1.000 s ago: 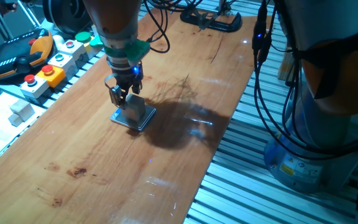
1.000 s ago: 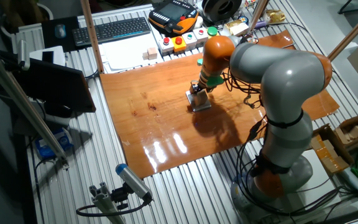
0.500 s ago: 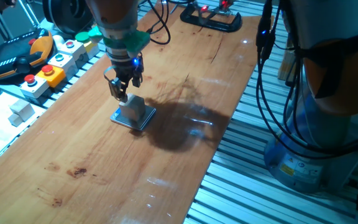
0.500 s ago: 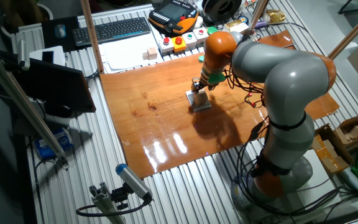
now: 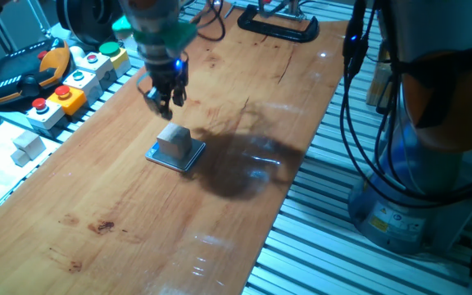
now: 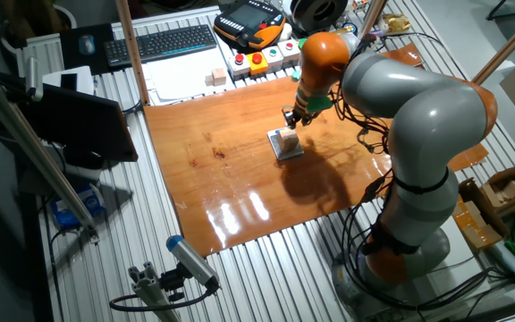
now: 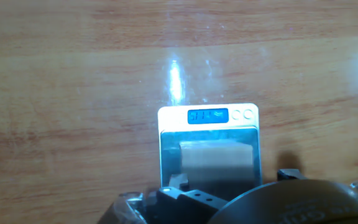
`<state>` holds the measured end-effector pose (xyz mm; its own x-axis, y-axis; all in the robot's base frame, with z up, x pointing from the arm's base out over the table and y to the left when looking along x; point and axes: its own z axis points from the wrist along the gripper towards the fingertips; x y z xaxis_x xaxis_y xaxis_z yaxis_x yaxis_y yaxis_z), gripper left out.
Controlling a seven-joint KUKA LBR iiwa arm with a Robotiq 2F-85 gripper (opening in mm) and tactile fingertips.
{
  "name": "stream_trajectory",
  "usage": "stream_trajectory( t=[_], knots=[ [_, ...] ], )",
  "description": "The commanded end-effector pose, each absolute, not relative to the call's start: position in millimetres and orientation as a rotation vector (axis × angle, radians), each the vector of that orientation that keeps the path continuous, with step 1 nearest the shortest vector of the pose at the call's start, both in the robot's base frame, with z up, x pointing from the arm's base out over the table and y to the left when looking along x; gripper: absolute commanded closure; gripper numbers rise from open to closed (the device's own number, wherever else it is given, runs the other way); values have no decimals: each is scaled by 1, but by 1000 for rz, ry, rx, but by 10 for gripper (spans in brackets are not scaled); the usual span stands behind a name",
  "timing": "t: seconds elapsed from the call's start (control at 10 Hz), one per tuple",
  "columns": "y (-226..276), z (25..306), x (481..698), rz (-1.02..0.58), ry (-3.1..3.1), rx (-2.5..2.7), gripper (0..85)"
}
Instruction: Place the block on the scale
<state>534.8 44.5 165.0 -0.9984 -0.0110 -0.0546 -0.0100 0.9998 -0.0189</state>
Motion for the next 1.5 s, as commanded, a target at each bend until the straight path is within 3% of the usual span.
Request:
stream_trajectory(
  t=[0.0,0.5,1.4],
  knots=[
    [42,168,534,-27,3090,-28,843],
    [36,184,526,-58,3086,-45,843],
    [33,188,527,-39,3096,-63,843]
  ],
)
